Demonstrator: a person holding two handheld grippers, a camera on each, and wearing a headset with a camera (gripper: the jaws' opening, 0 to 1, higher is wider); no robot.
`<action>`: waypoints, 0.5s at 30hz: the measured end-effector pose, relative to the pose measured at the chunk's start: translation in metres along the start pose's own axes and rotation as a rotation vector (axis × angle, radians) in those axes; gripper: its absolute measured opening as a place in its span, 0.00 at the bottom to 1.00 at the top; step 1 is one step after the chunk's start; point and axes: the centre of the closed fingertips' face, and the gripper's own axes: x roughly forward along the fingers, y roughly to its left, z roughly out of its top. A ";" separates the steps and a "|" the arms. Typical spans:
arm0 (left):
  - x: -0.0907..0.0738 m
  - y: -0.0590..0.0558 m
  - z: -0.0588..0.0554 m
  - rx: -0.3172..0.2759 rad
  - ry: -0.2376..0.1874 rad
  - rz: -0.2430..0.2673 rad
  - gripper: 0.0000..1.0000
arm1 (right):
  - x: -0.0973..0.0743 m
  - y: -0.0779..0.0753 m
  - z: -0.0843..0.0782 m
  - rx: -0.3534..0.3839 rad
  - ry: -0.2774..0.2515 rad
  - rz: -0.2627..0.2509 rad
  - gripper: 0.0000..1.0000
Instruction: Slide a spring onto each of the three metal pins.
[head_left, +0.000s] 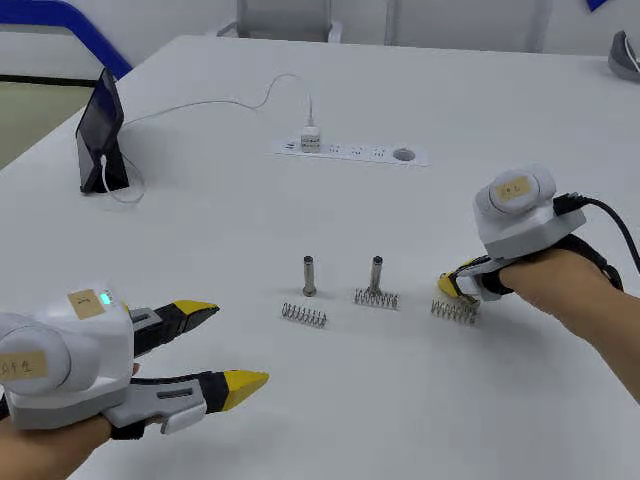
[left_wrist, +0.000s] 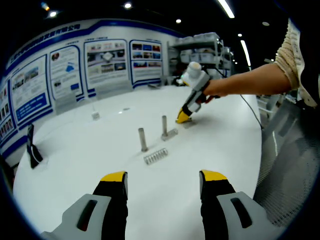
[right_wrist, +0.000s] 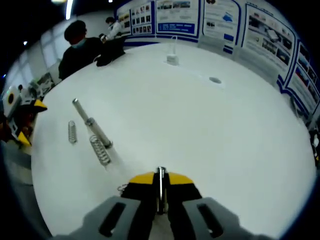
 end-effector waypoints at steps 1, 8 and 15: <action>0.000 0.000 0.000 0.001 0.001 -0.001 0.59 | 0.000 0.000 0.000 0.006 0.002 -0.003 0.10; 0.003 -0.003 0.001 0.002 0.003 -0.007 0.58 | 0.001 0.000 0.000 0.029 0.047 -0.022 0.09; 0.004 -0.004 0.003 0.007 -0.001 -0.008 0.58 | 0.000 -0.001 -0.001 0.038 0.056 -0.019 0.09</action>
